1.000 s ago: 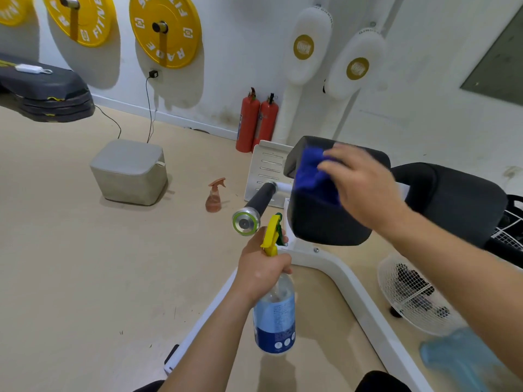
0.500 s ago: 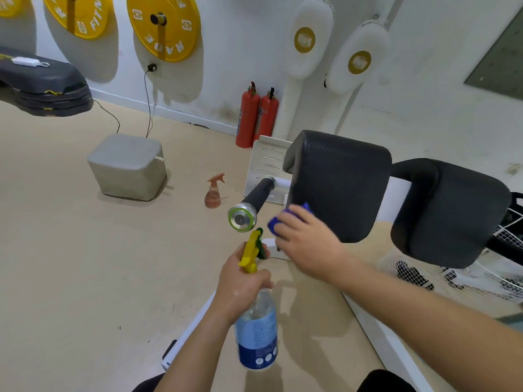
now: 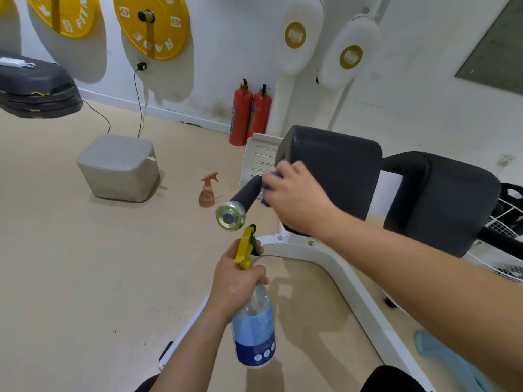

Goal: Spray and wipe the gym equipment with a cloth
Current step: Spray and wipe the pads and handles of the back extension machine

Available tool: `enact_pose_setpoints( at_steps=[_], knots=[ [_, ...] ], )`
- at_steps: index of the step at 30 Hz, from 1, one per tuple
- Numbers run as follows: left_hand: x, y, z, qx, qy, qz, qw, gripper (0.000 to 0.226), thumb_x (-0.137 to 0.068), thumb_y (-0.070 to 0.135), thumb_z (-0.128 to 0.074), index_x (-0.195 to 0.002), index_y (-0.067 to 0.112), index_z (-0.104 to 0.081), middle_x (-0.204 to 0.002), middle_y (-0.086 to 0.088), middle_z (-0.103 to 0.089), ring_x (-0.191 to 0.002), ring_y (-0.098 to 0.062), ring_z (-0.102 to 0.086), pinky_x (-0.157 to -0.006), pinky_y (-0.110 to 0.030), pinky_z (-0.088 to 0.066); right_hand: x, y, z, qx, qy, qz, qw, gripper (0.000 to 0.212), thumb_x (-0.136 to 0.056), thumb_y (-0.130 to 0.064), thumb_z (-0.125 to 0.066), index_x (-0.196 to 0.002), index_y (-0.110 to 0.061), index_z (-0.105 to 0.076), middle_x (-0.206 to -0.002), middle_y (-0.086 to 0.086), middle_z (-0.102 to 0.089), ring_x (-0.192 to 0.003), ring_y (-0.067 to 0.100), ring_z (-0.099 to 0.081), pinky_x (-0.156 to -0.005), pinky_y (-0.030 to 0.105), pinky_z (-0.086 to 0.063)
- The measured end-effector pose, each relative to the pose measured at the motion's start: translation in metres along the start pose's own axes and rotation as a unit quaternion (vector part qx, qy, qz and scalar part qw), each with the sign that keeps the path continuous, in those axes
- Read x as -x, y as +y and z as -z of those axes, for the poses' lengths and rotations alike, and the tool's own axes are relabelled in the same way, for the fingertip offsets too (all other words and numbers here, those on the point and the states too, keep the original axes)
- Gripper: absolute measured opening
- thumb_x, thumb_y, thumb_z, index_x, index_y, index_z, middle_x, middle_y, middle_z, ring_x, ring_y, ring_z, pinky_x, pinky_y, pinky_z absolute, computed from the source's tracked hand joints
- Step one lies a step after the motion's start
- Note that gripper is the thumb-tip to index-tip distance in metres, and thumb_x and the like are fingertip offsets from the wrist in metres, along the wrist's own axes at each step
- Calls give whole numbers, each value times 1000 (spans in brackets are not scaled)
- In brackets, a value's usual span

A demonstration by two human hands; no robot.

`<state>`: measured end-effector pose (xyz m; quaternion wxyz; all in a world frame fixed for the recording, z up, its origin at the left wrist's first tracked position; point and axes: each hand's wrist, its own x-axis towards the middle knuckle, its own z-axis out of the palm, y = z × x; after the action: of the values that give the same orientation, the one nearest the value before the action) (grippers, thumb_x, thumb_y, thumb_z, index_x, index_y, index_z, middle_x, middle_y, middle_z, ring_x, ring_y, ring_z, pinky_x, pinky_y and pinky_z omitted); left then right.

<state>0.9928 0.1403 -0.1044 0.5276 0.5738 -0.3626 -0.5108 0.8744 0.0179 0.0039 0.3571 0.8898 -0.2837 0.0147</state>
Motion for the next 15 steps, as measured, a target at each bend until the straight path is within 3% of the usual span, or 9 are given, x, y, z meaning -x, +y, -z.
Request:
enact_pose_setpoints(
  at_steps=[2, 6, 10, 12, 15],
  knots=[
    [0, 3, -5, -4, 0, -3, 1000, 41, -59, 1, -69, -95, 20, -69, -95, 9, -71, -94, -32, -68, -79, -47, -62, 19, -16, -8, 5, -31, 53, 998, 19, -80, -18, -72, -99, -14, -72, -116, 8, -59, -101, 33, -49, -80, 44, -42],
    [1, 6, -9, -10, 8, -2, 1000, 42, -67, -11, -70, -95, 20, -69, -91, -1, -71, -78, -21, -63, -63, -29, -56, 37, -35, -24, -15, -53, 94, 994, 17, -71, -19, -81, -85, -14, -73, -103, 7, -62, -98, 33, -43, -75, 44, -41],
    [3, 7, -7, -30, 9, -1, 999, 42, -66, -8, -74, -95, 22, -69, -92, 12, -71, -81, -16, -64, -66, -28, -53, 90, -44, -58, 47, -148, 154, 976, 3, -77, -19, -72, -76, -17, -74, -86, 1, -60, -97, 29, -44, -74, 39, -34],
    [6, 8, -8, -48, -3, -3, 999, 41, -64, -5, -76, -93, 23, -69, -92, 12, -71, -83, -19, -64, -68, -31, -56, 133, -23, -73, 43, -111, 112, 987, 9, -80, -12, -64, -78, -15, -73, -86, 4, -59, -93, 29, -47, -72, 40, -35],
    [10, 18, -20, -85, -23, -24, 996, 44, -56, 11, -72, -97, 27, -68, -96, 14, -69, -89, -26, -64, -77, -47, -61, 183, 18, -74, -17, -6, -19, 1000, 18, -88, -7, -52, -92, -11, -69, -101, 6, -63, -88, 32, -55, -70, 42, -41]
  ],
)
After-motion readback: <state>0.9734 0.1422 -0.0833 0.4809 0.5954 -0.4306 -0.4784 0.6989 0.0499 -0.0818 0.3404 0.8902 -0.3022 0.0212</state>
